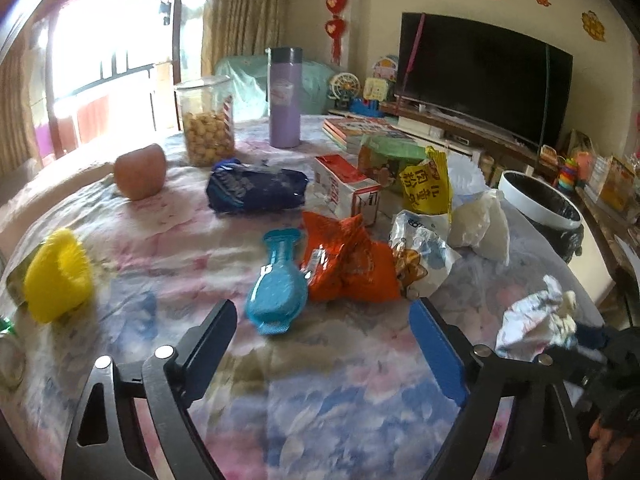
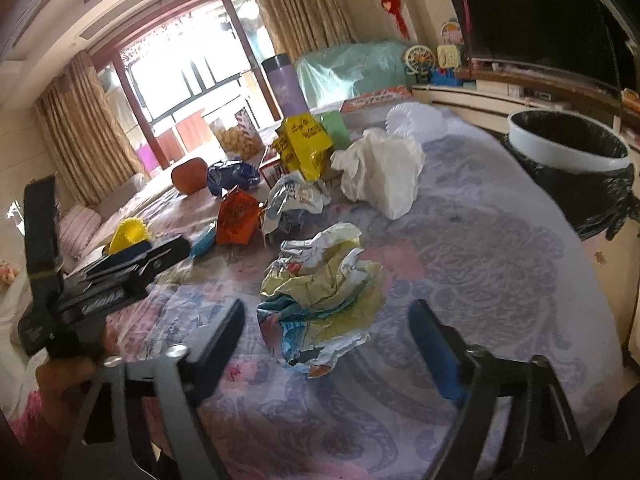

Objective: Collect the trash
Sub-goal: 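Grasp the orange chip bag with the left gripper while the right gripper grasps the crumpled foil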

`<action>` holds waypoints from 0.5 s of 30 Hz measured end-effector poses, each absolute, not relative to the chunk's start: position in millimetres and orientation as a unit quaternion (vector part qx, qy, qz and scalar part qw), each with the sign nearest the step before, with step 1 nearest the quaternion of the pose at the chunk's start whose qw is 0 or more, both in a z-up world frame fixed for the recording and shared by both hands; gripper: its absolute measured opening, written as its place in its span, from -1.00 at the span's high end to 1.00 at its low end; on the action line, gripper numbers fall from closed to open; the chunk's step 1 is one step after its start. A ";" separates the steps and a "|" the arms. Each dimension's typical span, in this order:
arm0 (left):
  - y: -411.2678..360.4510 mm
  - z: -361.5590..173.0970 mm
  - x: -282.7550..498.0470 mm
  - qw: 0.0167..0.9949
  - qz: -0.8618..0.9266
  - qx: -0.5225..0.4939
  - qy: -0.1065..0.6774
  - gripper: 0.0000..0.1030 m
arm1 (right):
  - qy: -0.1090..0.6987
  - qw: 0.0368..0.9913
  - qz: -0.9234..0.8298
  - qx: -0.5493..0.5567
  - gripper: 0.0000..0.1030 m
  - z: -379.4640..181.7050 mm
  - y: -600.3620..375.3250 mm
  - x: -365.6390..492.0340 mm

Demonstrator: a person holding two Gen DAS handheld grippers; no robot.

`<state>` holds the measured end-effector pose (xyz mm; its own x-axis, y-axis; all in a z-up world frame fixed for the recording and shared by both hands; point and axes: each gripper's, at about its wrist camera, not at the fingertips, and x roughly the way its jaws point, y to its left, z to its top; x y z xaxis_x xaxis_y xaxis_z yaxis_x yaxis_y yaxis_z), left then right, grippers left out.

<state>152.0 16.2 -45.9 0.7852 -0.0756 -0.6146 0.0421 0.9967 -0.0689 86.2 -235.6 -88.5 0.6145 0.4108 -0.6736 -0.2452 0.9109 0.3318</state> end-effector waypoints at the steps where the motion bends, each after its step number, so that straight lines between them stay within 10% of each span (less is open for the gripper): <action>1: 15.9 -46.6 157.5 0.943 -0.033 -0.027 0.330 -0.63 | 0.402 0.891 0.185 0.105 -0.40 -89.8 -235.9 86.7; 10: 11.7 -55.0 204.9 0.931 -0.042 -0.027 0.361 -0.18 | 0.408 0.884 0.194 0.122 0.22 -91.8 -242.3 93.7; 15: 8.3 -64.1 225.2 0.921 -0.058 -0.035 0.384 0.55 | 0.407 0.882 0.198 0.128 0.28 -90.5 -246.7 97.4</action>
